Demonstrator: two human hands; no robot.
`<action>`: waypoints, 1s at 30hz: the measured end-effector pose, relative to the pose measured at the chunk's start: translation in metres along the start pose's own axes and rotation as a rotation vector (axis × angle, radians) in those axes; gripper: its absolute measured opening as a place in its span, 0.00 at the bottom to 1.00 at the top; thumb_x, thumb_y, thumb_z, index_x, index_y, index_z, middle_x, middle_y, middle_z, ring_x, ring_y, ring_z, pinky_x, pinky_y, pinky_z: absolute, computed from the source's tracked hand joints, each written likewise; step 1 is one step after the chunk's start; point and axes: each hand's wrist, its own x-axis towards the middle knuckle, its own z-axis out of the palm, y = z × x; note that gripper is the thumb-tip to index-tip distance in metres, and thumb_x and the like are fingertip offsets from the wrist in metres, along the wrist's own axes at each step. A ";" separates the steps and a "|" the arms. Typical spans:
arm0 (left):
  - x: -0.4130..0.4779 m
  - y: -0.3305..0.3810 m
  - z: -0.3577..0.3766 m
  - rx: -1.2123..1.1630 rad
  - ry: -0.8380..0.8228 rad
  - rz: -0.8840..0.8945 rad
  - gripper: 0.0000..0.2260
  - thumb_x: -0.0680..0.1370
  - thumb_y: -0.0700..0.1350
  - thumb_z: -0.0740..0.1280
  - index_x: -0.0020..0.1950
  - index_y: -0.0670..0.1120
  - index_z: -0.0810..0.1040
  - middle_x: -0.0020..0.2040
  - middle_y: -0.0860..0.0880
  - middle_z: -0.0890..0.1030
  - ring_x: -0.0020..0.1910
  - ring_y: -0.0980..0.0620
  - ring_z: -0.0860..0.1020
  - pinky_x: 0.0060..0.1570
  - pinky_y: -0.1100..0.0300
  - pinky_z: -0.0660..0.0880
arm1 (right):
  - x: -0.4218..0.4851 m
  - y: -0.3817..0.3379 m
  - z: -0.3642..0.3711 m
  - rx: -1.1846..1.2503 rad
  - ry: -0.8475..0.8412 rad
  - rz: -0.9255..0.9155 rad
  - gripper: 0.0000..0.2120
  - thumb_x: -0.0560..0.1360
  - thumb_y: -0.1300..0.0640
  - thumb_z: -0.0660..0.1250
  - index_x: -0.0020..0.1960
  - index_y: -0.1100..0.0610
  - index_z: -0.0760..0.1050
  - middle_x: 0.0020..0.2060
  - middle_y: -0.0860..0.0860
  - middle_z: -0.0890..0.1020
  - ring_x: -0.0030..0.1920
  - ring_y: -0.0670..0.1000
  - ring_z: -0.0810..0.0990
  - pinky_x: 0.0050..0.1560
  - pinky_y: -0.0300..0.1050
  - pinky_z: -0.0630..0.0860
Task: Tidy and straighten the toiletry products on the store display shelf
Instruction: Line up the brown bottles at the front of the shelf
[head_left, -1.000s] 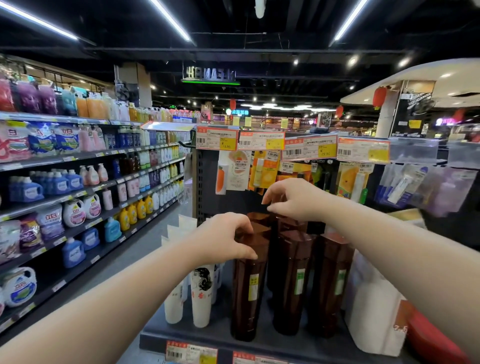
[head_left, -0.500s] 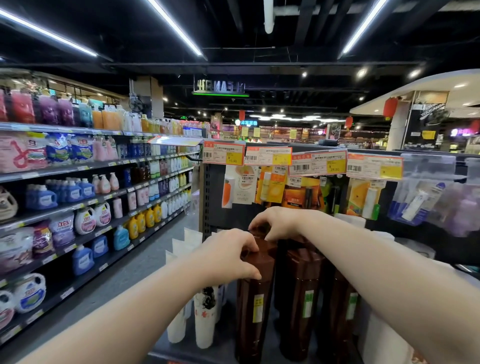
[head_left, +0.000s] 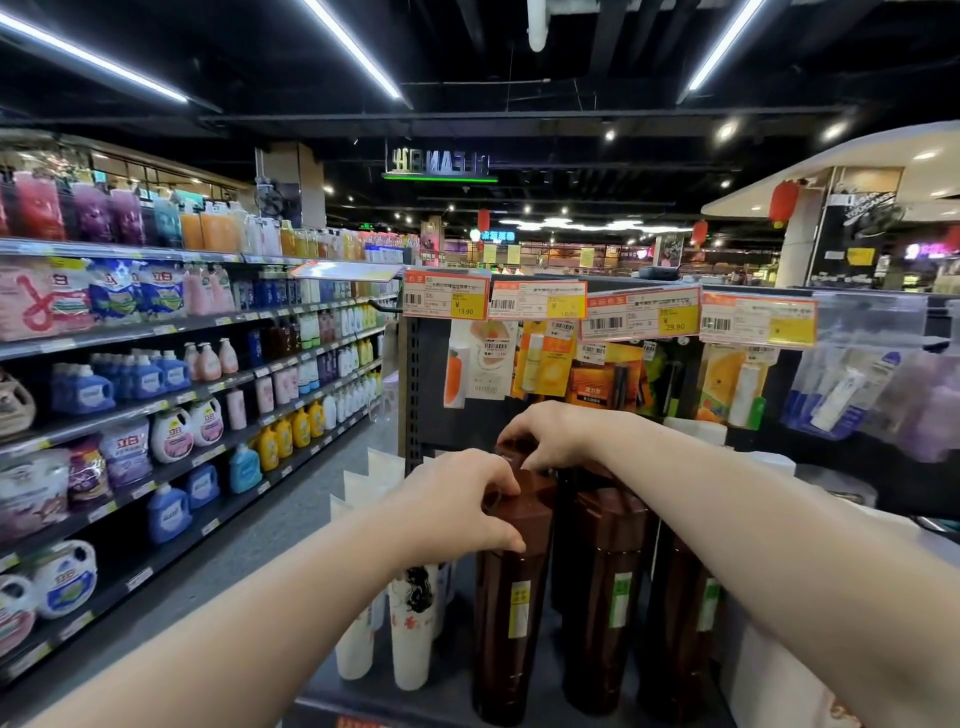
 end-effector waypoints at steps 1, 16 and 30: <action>0.000 0.000 0.000 0.003 0.001 0.002 0.23 0.67 0.57 0.73 0.59 0.54 0.74 0.57 0.55 0.74 0.56 0.54 0.72 0.56 0.58 0.71 | 0.000 0.000 0.000 0.002 0.002 0.003 0.25 0.73 0.56 0.68 0.69 0.51 0.67 0.64 0.51 0.73 0.61 0.52 0.73 0.58 0.44 0.73; -0.003 0.004 0.000 0.025 -0.013 0.016 0.21 0.68 0.57 0.71 0.59 0.55 0.73 0.53 0.57 0.71 0.54 0.55 0.72 0.54 0.59 0.71 | -0.030 0.007 -0.030 0.069 0.046 0.045 0.27 0.71 0.50 0.71 0.68 0.50 0.68 0.61 0.49 0.76 0.61 0.50 0.73 0.60 0.43 0.70; 0.035 0.054 0.011 0.293 0.062 0.086 0.28 0.65 0.70 0.65 0.59 0.56 0.73 0.54 0.54 0.77 0.55 0.50 0.74 0.56 0.51 0.69 | -0.094 0.052 -0.022 0.067 0.059 0.120 0.18 0.71 0.50 0.71 0.60 0.51 0.75 0.53 0.48 0.78 0.52 0.47 0.75 0.52 0.39 0.70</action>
